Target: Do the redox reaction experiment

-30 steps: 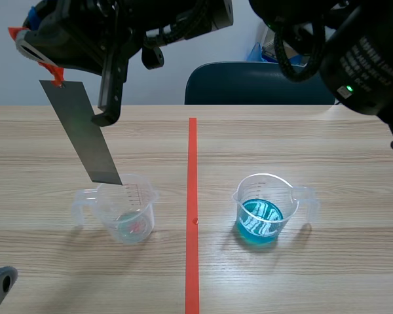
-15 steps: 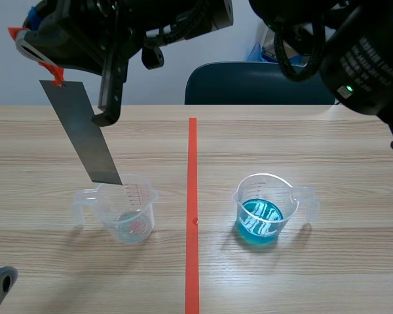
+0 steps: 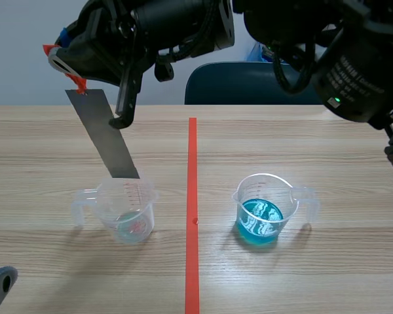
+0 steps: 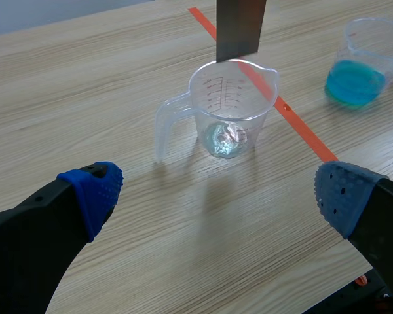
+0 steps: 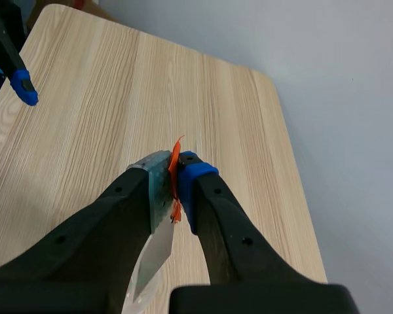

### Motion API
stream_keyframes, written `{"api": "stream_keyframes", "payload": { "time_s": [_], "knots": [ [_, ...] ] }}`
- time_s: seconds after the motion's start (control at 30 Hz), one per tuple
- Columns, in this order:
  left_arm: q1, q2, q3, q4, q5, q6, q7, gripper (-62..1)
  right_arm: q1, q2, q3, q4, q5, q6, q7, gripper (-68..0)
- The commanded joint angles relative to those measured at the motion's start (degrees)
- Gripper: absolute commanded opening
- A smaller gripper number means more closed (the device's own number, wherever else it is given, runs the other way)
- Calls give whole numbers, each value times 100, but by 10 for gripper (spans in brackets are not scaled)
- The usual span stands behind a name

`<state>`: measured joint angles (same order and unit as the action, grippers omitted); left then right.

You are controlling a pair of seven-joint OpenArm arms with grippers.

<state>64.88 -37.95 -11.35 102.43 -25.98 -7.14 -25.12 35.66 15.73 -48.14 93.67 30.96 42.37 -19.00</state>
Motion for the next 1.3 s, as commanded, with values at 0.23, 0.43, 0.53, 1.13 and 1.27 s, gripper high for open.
{"api": "stream_keyframes", "payload": {
  "time_s": [0.23,0.43,0.53,1.13,1.27],
  "knots": [
    [-28,15,-9,94,-22,-7,-83,14,116,-20,-144,-511,-146,35,673,-669],
    [-28,15,-9,94,-22,-7,-83,14,116,-20,-295,-901,-254,35,1049,-669],
    [-28,15,-9,94,-22,-7,-83,14,114,-17,-332,-1123,-258,35,1228,-669],
    [-28,15,-9,94,-22,-7,-83,14,114,-17,-710,-2212,-1541,35,3101,-669],
    [-28,15,-9,94,-22,-7,-83,14,52,-20,-750,-2216,-1899,35,3388,-669]
  ]
}}
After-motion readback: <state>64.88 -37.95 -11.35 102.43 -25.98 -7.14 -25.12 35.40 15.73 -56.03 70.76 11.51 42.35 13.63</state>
